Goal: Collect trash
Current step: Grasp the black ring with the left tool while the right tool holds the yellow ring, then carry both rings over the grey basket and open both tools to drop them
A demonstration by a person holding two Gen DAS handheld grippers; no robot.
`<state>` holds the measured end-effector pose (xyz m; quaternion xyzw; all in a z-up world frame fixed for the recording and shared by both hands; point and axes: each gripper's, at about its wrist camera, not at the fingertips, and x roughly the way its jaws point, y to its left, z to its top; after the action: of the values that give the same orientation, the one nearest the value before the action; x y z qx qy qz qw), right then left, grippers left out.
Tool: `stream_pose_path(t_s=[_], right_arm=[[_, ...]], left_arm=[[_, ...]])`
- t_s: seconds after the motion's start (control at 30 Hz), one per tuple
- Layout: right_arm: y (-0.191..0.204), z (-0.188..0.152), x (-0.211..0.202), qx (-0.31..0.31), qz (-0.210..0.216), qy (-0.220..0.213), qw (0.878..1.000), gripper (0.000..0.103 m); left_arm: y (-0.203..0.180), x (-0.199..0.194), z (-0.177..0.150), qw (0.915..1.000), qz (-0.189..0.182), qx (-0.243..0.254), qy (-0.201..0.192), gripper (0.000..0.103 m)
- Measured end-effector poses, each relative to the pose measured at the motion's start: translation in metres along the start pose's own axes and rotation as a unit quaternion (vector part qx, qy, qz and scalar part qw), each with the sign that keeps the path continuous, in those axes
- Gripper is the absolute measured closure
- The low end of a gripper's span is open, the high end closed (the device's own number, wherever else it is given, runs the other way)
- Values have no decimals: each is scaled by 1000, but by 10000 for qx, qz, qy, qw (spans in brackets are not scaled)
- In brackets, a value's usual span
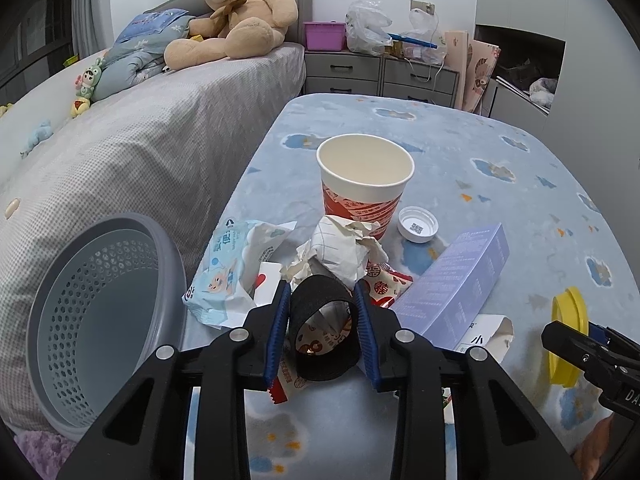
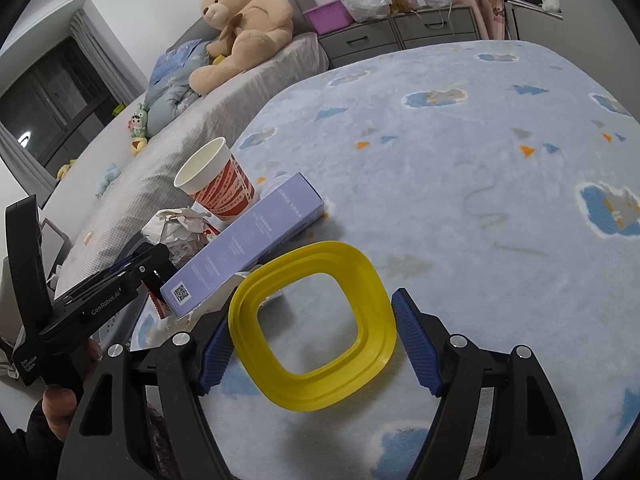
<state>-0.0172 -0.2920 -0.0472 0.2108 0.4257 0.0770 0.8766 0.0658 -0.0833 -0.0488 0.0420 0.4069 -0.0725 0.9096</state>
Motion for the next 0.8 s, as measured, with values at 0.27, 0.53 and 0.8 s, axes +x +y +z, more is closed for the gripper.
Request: stream_pose_path(t_s=[0.27,0.53,0.8], right_arm=[[1,-2,1,-11,-1,15,10000,31],[2,-2,0,-15,-3,14,10000,31],[2,-1,0,-11,-3,15,10000,31]], left_arm=[[-2,4,2,10000,-47,-8,14,63],[2,3,0,10000,-11,-81,13,48],[9,-2,-5,9999,8,-136,14,48]])
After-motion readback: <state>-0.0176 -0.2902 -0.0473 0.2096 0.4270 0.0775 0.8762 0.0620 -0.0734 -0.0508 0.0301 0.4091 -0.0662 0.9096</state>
